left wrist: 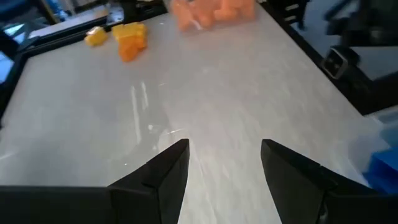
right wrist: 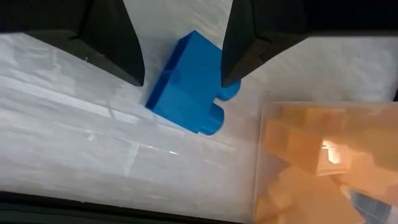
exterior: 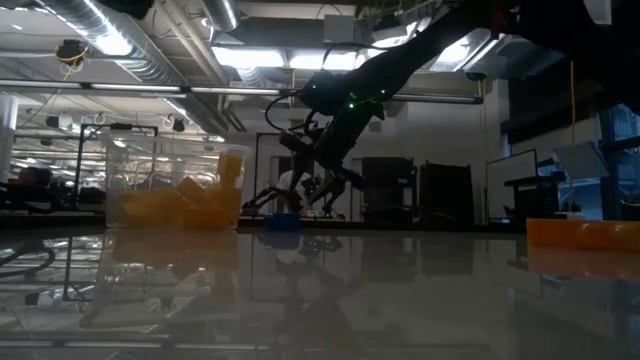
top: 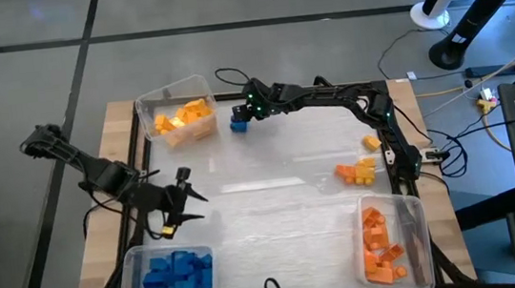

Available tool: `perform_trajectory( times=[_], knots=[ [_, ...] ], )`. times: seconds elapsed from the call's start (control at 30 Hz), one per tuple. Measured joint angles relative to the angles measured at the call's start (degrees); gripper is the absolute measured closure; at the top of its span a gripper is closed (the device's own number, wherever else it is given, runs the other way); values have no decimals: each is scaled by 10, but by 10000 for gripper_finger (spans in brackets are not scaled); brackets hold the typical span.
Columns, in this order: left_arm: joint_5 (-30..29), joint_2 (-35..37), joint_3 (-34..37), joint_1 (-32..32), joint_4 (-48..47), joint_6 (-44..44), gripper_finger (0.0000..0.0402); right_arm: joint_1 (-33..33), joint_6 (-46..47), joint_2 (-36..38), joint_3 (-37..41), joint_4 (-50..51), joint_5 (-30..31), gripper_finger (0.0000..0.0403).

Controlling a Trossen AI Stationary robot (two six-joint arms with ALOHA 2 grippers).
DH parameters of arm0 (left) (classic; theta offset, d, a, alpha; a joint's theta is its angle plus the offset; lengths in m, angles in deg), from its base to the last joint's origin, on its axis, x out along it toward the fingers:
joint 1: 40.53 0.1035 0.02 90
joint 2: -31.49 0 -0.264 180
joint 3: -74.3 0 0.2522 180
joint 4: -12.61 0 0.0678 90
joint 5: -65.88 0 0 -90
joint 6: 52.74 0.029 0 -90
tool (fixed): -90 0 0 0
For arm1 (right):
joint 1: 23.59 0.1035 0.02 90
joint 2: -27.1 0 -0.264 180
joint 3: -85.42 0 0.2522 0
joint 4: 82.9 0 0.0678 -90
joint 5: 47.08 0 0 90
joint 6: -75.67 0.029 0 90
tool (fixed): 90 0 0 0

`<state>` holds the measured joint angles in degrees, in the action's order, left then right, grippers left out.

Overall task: Sort blocks
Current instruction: Put the blue game piece into the bottom left transparent bin

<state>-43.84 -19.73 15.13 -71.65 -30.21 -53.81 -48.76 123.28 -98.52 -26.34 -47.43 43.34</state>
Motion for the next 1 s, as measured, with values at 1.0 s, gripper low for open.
perform_trajectory(
  times=[1.0],
  knots=[
    [11,0,1,67,14,16,213,23,-5,-27,0,-31,-87,190]
  ],
)
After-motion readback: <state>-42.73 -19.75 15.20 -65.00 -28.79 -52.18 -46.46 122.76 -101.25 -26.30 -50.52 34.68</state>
